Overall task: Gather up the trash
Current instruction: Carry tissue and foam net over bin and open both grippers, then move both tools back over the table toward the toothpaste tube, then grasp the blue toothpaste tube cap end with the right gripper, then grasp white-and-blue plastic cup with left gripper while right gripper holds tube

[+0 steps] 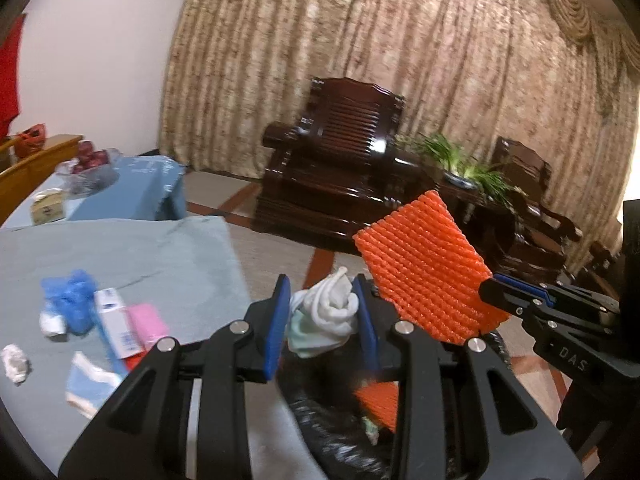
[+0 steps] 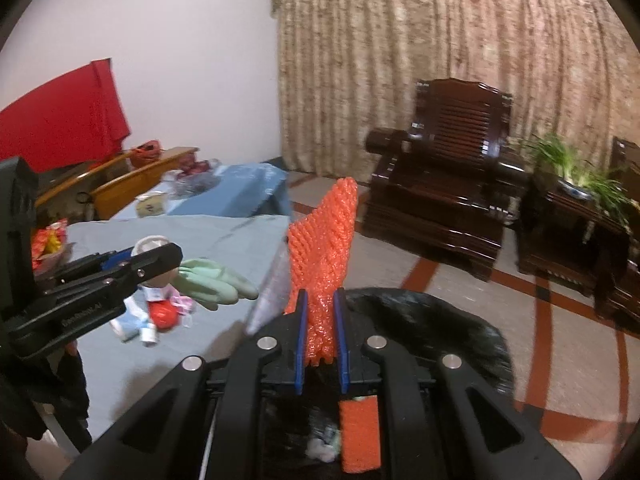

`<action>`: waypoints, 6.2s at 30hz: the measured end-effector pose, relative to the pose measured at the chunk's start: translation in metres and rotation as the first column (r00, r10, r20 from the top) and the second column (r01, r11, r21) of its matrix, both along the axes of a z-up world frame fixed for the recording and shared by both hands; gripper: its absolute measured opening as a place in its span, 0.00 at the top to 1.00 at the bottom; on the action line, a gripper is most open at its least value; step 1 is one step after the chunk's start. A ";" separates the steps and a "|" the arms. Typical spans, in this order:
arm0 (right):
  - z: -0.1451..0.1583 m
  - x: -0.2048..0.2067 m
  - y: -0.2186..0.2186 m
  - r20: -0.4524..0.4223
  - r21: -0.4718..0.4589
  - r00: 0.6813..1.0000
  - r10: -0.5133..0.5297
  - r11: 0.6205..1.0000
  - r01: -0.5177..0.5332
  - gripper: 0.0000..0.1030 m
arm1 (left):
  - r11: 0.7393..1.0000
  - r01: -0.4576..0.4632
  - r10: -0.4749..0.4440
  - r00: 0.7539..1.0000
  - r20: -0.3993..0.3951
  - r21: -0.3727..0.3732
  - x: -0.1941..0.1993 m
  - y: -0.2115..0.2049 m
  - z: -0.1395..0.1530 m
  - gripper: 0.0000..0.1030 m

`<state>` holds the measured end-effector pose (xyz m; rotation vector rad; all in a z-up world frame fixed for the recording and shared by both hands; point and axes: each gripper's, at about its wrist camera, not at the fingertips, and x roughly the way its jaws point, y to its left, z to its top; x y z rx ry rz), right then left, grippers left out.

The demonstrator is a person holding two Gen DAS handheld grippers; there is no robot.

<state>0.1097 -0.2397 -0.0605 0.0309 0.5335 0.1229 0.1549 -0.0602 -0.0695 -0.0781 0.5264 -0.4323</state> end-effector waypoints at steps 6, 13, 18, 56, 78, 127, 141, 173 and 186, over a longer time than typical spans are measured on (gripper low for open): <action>-0.019 0.001 -0.032 -0.051 -0.013 0.995 -0.083 0.997 0.083 0.88 | 0.996 0.083 -0.082 0.996 -0.031 0.013 0.011 -0.042 -0.020 0.70; -0.045 0.001 -0.058 -0.112 -0.016 0.984 -0.141 0.990 0.140 0.88 | 0.991 0.131 -0.128 0.989 -0.075 0.033 0.021 -0.072 -0.046 0.70; -0.057 0.002 -0.067 -0.138 -0.021 0.978 -0.153 0.988 0.152 0.88 | 0.988 0.149 -0.143 0.984 -0.104 0.048 0.027 -0.083 -0.060 0.69; -0.035 0.010 0.036 -0.062 0.003 0.998 0.019 1.000 -0.019 0.06 | 0.952 -0.284 0.288 0.958 -0.016 0.116 -0.031 0.113 -0.009 0.08; -0.065 0.042 0.166 -0.049 0.021 0.978 0.201 0.979 -0.201 0.07 | 0.857 -0.486 0.498 0.866 -0.035 0.169 -0.055 0.236 -0.040 0.08; -0.147 0.084 0.264 -0.284 0.081 0.885 0.368 0.929 -0.361 0.73 | 0.847 -0.498 0.523 0.842 -0.128 0.184 -0.026 0.272 -0.092 0.08; -0.155 0.093 0.262 -0.313 0.056 0.879 0.359 0.931 -0.360 0.65 | 0.854 -0.487 0.513 0.847 -0.139 0.183 -0.020 0.263 -0.094 0.08; -0.162 0.100 0.226 -0.328 0.079 0.891 0.314 0.949 -0.306 0.72 | 0.935 -0.328 0.353 0.889 -0.293 0.132 0.032 0.223 -0.141 0.46; -0.160 0.097 0.227 -0.323 0.066 0.889 0.325 0.945 -0.321 0.68 | 0.911 -0.382 0.410 0.875 -0.257 0.152 0.006 0.235 -0.130 0.49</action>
